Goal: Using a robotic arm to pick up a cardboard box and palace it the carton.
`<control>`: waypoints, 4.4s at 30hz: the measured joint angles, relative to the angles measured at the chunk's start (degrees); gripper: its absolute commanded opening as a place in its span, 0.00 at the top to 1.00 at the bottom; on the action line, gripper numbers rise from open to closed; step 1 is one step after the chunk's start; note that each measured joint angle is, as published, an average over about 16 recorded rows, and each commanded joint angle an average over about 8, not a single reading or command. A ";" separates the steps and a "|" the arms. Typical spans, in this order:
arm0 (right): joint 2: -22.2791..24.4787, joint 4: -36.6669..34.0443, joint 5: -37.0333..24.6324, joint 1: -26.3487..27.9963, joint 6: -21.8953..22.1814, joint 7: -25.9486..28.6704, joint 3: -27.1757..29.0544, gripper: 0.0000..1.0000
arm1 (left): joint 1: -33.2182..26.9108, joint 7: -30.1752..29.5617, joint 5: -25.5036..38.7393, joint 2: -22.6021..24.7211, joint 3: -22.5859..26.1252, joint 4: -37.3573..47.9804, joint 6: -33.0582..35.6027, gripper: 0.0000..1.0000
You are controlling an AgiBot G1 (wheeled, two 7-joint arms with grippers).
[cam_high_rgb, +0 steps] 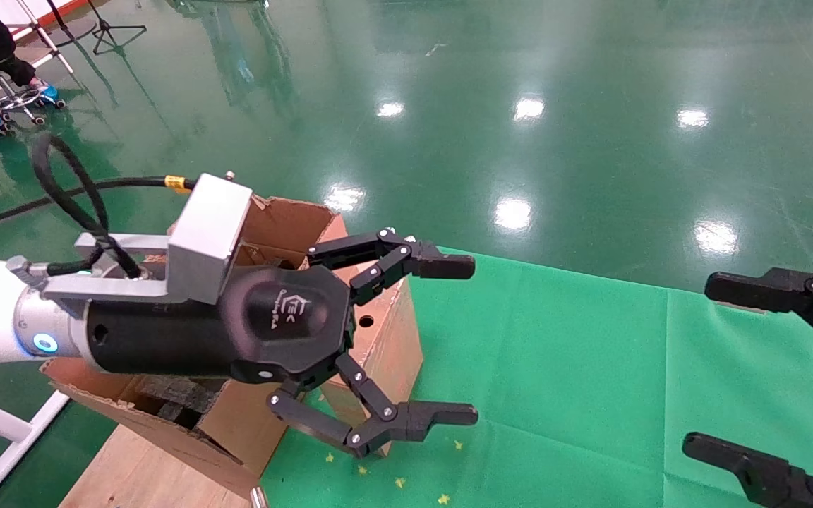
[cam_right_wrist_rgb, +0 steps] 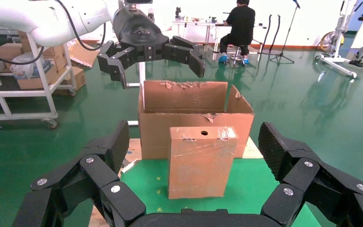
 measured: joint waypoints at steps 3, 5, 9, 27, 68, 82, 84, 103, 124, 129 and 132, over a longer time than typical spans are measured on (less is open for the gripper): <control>0.00 0.00 0.00 0.00 0.00 0.00 0.00 0.00 | 0.00 0.00 0.00 0.00 0.00 0.00 0.00 0.00; 0.00 0.00 0.00 0.00 0.00 0.00 0.00 0.00 | 0.00 0.00 0.00 0.00 0.00 0.00 0.00 0.00; 0.00 0.00 0.00 0.00 0.00 0.00 0.00 0.00 | 0.01 0.00 -0.01 0.00 0.00 -0.01 0.00 0.00; 0.00 -0.01 0.00 0.00 0.00 0.00 0.00 1.00 | -5.39 -4.28 13.91 -1.62 5.31 -0.93 -0.44 0.00; 0.01 -0.03 0.01 0.00 0.03 -0.02 -0.02 1.00 | -29.73 -64.54 64.50 10.40 21.72 -3.38 -0.82 0.00; 0.02 -0.03 0.02 -0.01 0.04 -0.02 -0.03 1.00 | -27.80 -70.83 66.87 11.89 24.01 -3.63 -0.17 0.00; 0.02 -0.03 0.02 -0.01 0.04 -0.02 -0.03 1.00 | -27.50 -70.94 66.97 12.03 24.25 -3.62 -0.23 0.00; 0.02 -0.04 0.04 -0.02 0.05 -0.03 -0.03 0.00 | -27.01 -70.86 67.19 12.38 24.75 -3.61 -0.53 1.00; 0.02 -0.04 0.04 -0.02 0.05 -0.03 -0.03 0.00 | -27.30 -70.58 66.89 12.25 24.54 -3.22 -0.53 1.00; 0.02 -0.04 0.04 -0.02 0.05 -0.03 -0.03 0.00 | -28.33 -69.12 65.61 11.67 23.67 -2.61 -0.63 1.00; 0.02 -0.04 0.04 -0.02 0.05 -0.03 -0.03 0.00 | -29.61 -67.79 64.49 10.93 22.65 -2.24 -0.84 1.00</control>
